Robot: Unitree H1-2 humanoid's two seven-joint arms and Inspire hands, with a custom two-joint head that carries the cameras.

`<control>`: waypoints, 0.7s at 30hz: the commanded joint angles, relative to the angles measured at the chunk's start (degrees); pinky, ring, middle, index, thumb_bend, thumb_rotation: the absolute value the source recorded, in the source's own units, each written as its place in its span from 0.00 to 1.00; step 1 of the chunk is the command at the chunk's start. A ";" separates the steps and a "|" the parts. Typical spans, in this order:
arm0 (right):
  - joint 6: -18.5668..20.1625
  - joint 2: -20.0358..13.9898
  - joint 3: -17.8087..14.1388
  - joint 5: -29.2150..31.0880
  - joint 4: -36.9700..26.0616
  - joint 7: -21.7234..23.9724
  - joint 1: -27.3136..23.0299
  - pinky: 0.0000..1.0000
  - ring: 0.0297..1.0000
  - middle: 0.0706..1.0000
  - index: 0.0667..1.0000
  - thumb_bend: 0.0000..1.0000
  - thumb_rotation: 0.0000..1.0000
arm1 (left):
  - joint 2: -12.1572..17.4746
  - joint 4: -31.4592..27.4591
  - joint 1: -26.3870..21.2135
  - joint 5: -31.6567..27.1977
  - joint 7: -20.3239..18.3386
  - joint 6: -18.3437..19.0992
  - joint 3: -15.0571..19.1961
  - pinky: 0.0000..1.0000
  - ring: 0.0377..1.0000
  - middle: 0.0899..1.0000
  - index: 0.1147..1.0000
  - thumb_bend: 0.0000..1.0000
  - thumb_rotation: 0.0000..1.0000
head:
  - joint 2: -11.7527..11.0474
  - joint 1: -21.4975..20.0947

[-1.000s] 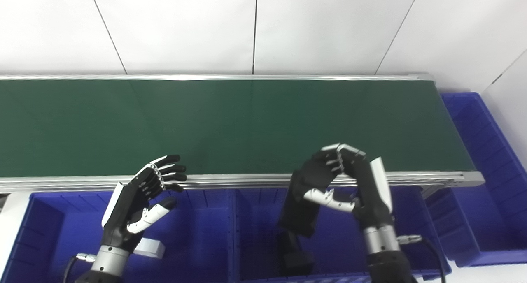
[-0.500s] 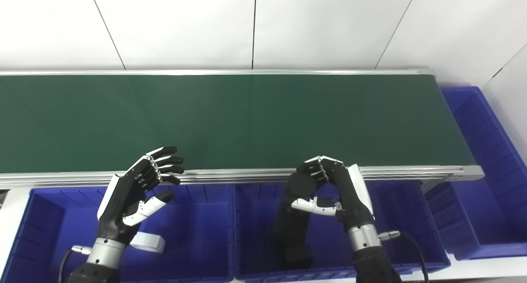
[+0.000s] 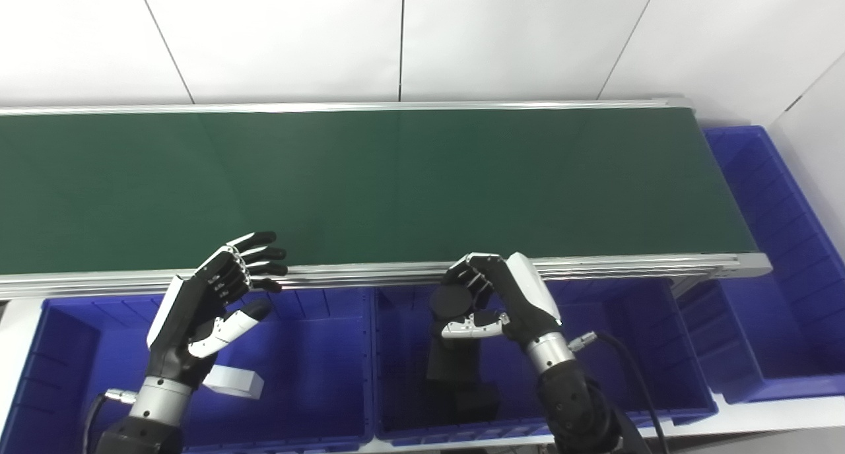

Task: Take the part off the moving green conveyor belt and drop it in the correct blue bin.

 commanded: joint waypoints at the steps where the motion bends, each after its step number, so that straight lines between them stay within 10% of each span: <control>1: -2.70 -0.07 0.72 -0.60 -0.55 -0.96 -1.55 0.35 0.40 0.46 0.47 0.50 0.00 | 0.45 -2.04 -0.49 -0.33 -0.09 -0.75 0.47 0.55 0.63 0.70 0.76 0.76 0.53 | 0.17 -0.03; 21: -1.15 -1.54 4.56 -3.31 1.68 0.38 -2.89 0.36 0.41 0.46 0.46 0.50 0.00 | 0.55 -2.71 -0.63 -0.55 -0.40 0.14 0.68 0.54 0.64 0.69 0.76 0.77 0.54 | 0.67 0.51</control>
